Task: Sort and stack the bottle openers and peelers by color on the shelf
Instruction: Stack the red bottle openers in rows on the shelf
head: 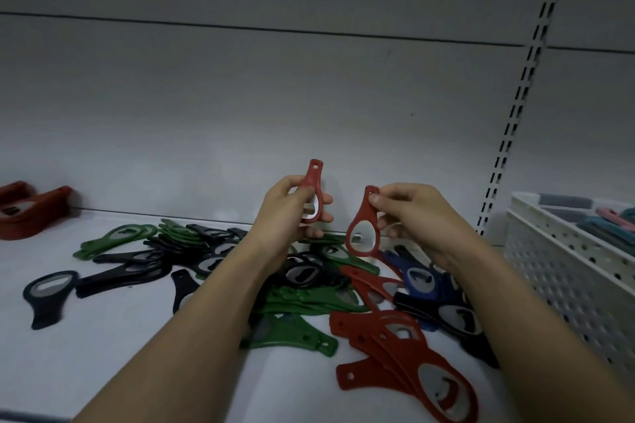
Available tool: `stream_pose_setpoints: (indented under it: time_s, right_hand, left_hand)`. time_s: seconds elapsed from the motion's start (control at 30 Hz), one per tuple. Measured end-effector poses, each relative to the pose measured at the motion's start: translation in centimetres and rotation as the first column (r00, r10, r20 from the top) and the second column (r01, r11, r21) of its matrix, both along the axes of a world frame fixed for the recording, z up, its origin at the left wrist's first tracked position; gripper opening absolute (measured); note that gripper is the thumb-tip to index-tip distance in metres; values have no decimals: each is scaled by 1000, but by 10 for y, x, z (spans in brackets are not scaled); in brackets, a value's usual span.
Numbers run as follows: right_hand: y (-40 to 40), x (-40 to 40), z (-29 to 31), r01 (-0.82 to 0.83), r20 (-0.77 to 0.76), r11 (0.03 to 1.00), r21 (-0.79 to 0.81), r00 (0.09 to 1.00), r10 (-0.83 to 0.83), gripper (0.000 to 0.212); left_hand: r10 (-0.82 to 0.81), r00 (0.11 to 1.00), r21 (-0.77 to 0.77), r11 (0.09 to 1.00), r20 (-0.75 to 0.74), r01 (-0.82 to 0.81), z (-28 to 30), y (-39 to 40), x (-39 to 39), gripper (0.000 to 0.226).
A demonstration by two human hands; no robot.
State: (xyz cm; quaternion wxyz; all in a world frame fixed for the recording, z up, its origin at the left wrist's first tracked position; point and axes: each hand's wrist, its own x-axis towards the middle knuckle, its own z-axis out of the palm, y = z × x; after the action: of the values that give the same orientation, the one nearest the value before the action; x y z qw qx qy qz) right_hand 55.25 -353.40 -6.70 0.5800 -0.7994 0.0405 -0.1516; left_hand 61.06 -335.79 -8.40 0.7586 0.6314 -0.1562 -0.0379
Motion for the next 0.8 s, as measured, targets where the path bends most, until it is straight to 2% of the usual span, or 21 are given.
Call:
stream_pose_setpoints:
  time_s: [0.1,0.2,0.27,0.33,0.37,0.43,0.5,0.57,0.63,0.67,0.8]
  right_hand:
    - [4,-1,3,-48,55,988,148,998,41,14]
    - [8,-1,3,-82,94,973,215,994,63,15]
    - [10,0,2,-111,124,962,249,989,82,13]
    - [12,4,-1,-84,150,964,254,988,47,11]
    - [11,7,-4,-26,159,982,185,987,-4,11]
    - [6,16,-15,142,187,976,-163,976,-110,12]
    - [7,23,-27,147,138,844,-516,987,-87,16]
    - [12,33,-38,8,-16,688,-726,999,-29,29]
    - [20,39,-43,-103,-140,561,-821,990,-23,38]
    - [23,40,-42,-119,-156,547,-829,988,-21,39]
    - [33,33,-37,-159,-131,653,-740,987,92,39]
  left_hand:
    - [-93,996,64,994,-7,94,0,-3,-3,23]
    - [-254,967,139,957,-13,253,-3,-6,-8,33]
    - [-333,943,147,933,13,327,-5,-7,-10,27]
    - [-286,957,109,954,46,280,-5,-7,-9,20]
    - [-226,973,71,972,50,223,-4,-7,-7,18]
    - [-99,994,-21,995,42,100,-1,-4,-4,18]
    - [2,1000,-108,994,18,0,2,1,0,19]
    - [66,998,-164,984,-12,-67,2,5,3,17]
    - [85,996,-189,978,-33,-90,2,6,4,16]
    - [81,996,-194,977,-39,-88,2,6,4,17]
    - [63,997,-181,981,-37,-69,3,6,3,21]
